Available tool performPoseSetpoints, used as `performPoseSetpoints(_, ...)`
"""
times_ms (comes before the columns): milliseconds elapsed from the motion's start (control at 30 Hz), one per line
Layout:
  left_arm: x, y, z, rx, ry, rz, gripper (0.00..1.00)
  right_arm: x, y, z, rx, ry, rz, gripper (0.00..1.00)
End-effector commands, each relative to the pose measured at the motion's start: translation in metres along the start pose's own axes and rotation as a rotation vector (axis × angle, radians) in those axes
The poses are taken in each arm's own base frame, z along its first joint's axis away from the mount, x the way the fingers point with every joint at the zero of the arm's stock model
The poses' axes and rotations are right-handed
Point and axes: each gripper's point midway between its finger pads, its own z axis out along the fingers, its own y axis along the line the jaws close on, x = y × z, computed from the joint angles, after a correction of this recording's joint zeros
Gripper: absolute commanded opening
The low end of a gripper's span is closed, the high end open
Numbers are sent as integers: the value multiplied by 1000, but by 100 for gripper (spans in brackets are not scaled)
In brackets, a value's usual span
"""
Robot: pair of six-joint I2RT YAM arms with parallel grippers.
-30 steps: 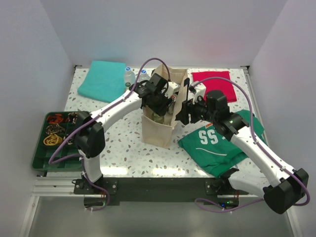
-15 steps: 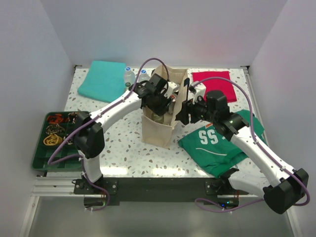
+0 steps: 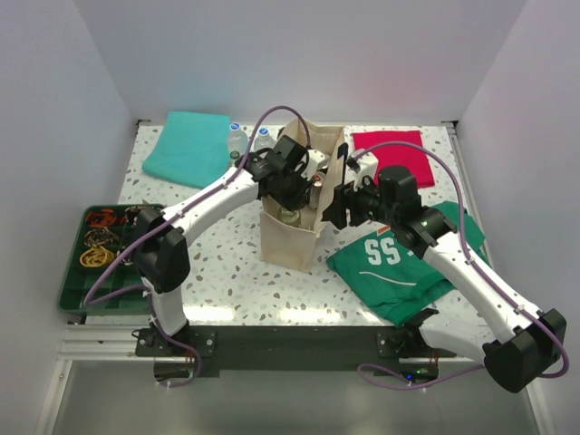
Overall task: Take the beverage out of the canvas bag
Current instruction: Take out the drink from the canvas bag.
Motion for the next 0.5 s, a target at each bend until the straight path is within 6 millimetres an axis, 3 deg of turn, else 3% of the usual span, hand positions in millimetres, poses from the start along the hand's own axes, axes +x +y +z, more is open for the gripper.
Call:
performPoseSetpoints(0,7,-4,-18,-2,15,-11,0,-12,4,2,-17,-34,-15,62)
performPoseSetpoints(200,-15,-3,-36,-15,-55,-15,0,-12,4,2,-17,-32,-15,62)
performPoseSetpoints(467,-55,0,-74,-36,-168,0,0,-11,4,3,-18,-32,-11,62)
